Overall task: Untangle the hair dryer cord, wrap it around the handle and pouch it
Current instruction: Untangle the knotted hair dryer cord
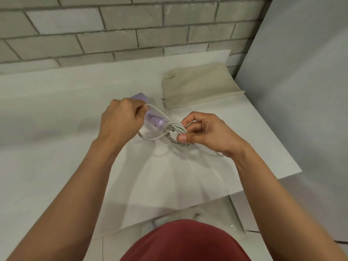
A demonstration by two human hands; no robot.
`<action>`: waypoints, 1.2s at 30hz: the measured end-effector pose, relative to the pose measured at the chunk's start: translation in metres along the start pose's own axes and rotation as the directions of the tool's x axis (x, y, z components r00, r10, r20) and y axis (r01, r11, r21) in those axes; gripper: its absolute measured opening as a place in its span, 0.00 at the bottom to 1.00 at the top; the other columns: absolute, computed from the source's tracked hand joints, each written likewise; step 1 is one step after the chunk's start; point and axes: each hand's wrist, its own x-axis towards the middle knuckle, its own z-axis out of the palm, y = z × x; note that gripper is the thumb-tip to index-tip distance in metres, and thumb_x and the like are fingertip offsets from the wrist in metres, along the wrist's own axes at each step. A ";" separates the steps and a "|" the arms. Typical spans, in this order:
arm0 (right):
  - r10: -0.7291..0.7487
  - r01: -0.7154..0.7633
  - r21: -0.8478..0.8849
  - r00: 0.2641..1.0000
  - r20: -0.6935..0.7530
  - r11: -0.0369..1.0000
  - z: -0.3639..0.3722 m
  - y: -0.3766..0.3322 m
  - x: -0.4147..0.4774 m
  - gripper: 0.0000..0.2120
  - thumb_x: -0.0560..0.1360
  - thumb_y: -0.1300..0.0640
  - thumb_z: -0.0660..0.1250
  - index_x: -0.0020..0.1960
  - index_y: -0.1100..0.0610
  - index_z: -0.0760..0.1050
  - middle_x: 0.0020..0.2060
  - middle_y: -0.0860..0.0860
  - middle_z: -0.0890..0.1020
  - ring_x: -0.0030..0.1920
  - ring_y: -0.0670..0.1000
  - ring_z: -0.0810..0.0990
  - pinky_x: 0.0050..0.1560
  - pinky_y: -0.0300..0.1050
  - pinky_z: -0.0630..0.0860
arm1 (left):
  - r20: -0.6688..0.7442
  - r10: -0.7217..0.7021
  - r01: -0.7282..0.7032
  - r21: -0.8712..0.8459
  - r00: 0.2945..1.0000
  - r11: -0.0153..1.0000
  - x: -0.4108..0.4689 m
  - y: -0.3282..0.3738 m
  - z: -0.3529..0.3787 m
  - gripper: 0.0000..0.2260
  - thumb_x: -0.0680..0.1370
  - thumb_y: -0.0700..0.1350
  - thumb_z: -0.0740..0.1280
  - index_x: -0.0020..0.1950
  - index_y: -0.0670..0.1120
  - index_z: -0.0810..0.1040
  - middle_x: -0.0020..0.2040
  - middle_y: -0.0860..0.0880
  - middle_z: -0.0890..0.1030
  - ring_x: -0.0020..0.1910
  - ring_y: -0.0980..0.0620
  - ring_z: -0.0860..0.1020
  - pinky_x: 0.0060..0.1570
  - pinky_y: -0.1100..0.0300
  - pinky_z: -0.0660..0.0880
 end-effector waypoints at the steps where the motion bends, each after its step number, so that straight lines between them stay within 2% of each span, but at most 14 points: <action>1: 0.005 -0.005 -0.009 1.000 0.006 1.000 -0.001 0.001 0.001 0.12 0.73 0.59 0.81 0.53 0.55 0.81 0.44 0.53 0.90 0.44 0.50 0.87 0.53 0.39 0.81 | 0.011 0.002 -0.003 0.021 1.000 1.000 -0.001 0.002 0.000 0.10 0.83 0.48 0.62 0.52 0.49 0.84 0.38 0.47 0.79 0.45 0.37 0.77 0.39 0.52 0.72; 4: 0.012 -0.012 -0.027 1.000 0.024 1.000 -0.004 0.003 0.000 0.13 0.73 0.59 0.81 0.53 0.57 0.80 0.44 0.53 0.89 0.43 0.50 0.87 0.53 0.41 0.80 | 0.014 0.189 -0.189 0.003 0.982 0.982 -0.003 0.015 -0.003 0.17 0.80 0.43 0.68 0.69 0.50 0.79 0.60 0.46 0.80 0.59 0.39 0.77 0.50 0.48 0.75; 6: 0.007 -0.006 -0.020 1.000 0.028 1.000 -0.007 0.005 -0.001 0.13 0.73 0.59 0.81 0.53 0.58 0.80 0.43 0.53 0.90 0.43 0.49 0.87 0.52 0.40 0.80 | 0.093 0.387 -0.388 -0.008 0.917 0.922 -0.001 0.023 -0.007 0.24 0.79 0.45 0.72 0.75 0.51 0.75 0.70 0.47 0.77 0.66 0.41 0.74 0.63 0.45 0.73; 8: -0.003 0.003 -0.003 0.999 0.037 1.000 -0.009 0.006 -0.001 0.12 0.73 0.60 0.81 0.53 0.57 0.80 0.43 0.53 0.90 0.43 0.49 0.87 0.51 0.38 0.80 | 0.187 0.537 -0.550 0.021 0.823 0.835 0.005 0.030 -0.009 0.21 0.79 0.47 0.73 0.72 0.50 0.78 0.69 0.47 0.79 0.65 0.41 0.76 0.64 0.44 0.73; 10: -0.008 0.008 0.008 0.999 0.052 1.000 -0.011 0.006 -0.001 0.12 0.73 0.59 0.81 0.52 0.57 0.80 0.43 0.53 0.89 0.42 0.48 0.86 0.49 0.36 0.79 | 0.233 0.639 -0.664 0.043 0.733 0.747 0.010 0.034 -0.011 0.13 0.80 0.46 0.72 0.65 0.48 0.84 0.61 0.48 0.84 0.59 0.40 0.80 0.58 0.45 0.75; 12: -0.012 0.010 0.026 0.999 0.046 1.000 -0.013 0.007 0.000 0.12 0.72 0.59 0.81 0.52 0.55 0.81 0.43 0.54 0.89 0.42 0.49 0.87 0.49 0.36 0.79 | 0.224 0.672 -0.702 0.092 0.706 0.707 0.014 0.034 -0.013 0.10 0.82 0.48 0.69 0.61 0.50 0.86 0.54 0.50 0.86 0.53 0.41 0.82 0.52 0.48 0.76; 16: -0.028 0.028 0.033 1.000 0.003 0.999 -0.020 0.007 0.003 0.13 0.72 0.56 0.82 0.52 0.52 0.81 0.44 0.54 0.89 0.44 0.50 0.87 0.52 0.39 0.81 | 0.130 0.563 -0.576 0.124 0.816 0.808 0.013 0.033 -0.007 0.17 0.83 0.56 0.57 0.56 0.55 0.85 0.48 0.54 0.86 0.51 0.44 0.82 0.42 0.57 0.70; 18: -0.030 0.030 0.007 1.000 0.002 1.000 -0.023 0.007 0.004 0.13 0.71 0.56 0.82 0.51 0.51 0.81 0.44 0.54 0.90 0.43 0.49 0.87 0.51 0.37 0.80 | 0.084 0.464 -0.471 0.110 0.882 0.875 0.013 0.028 -0.004 0.19 0.82 0.58 0.55 0.56 0.56 0.85 0.48 0.53 0.86 0.50 0.43 0.82 0.39 0.56 0.70; 22: -0.021 0.021 0.022 1.000 0.010 1.000 -0.025 0.009 0.002 0.13 0.71 0.53 0.83 0.51 0.50 0.81 0.45 0.53 0.90 0.46 0.52 0.88 0.53 0.41 0.81 | -0.042 0.233 -0.228 0.098 0.971 0.969 0.012 0.010 -0.008 0.16 0.81 0.57 0.56 0.51 0.55 0.83 0.42 0.52 0.84 0.42 0.39 0.79 0.36 0.54 0.72; 25: -0.026 0.026 0.019 0.999 0.020 0.999 -0.022 0.005 0.006 0.14 0.68 0.48 0.82 0.49 0.47 0.81 0.45 0.52 0.90 0.46 0.52 0.88 0.54 0.44 0.81 | -0.032 0.093 -0.091 0.068 0.995 0.994 0.010 0.004 -0.009 0.13 0.82 0.56 0.59 0.50 0.55 0.83 0.35 0.51 0.82 0.41 0.40 0.78 0.37 0.52 0.74; 28: -0.029 0.029 0.007 0.999 0.022 1.000 -0.022 0.003 0.009 0.13 0.70 0.51 0.83 0.48 0.48 0.81 0.43 0.51 0.89 0.44 0.49 0.87 0.50 0.40 0.80 | 0.088 0.056 -0.060 0.042 0.995 0.997 0.011 0.000 -0.006 0.09 0.83 0.53 0.64 0.52 0.56 0.85 0.41 0.50 0.84 0.47 0.42 0.79 0.41 0.51 0.76; 30: -0.022 0.023 -0.003 0.999 0.031 1.000 -0.023 0.004 0.009 0.12 0.72 0.54 0.82 0.48 0.50 0.80 0.43 0.52 0.89 0.43 0.49 0.86 0.49 0.39 0.79 | 0.084 0.155 -0.159 0.047 0.984 0.986 0.011 0.003 -0.005 0.08 0.82 0.48 0.67 0.57 0.52 0.85 0.52 0.48 0.84 0.53 0.40 0.80 0.46 0.51 0.76; 33: -0.018 0.019 -0.021 0.999 0.045 1.000 -0.023 0.006 0.007 0.11 0.72 0.55 0.82 0.48 0.51 0.80 0.42 0.54 0.89 0.42 0.50 0.85 0.49 0.42 0.78 | 0.128 0.449 -0.454 0.008 0.884 0.891 0.012 0.016 -0.008 0.19 0.81 0.47 0.71 0.72 0.49 0.78 0.70 0.46 0.78 0.65 0.41 0.77 0.62 0.46 0.74; 36: -0.029 0.029 -0.007 0.999 0.041 1.000 -0.022 0.008 0.007 0.12 0.71 0.56 0.82 0.48 0.51 0.81 0.40 0.53 0.88 0.40 0.49 0.85 0.47 0.41 0.79 | 0.238 0.686 -0.704 -0.013 0.688 0.710 0.019 0.031 -0.006 0.15 0.80 0.42 0.72 0.67 0.47 0.82 0.65 0.47 0.83 0.61 0.42 0.81 0.62 0.51 0.72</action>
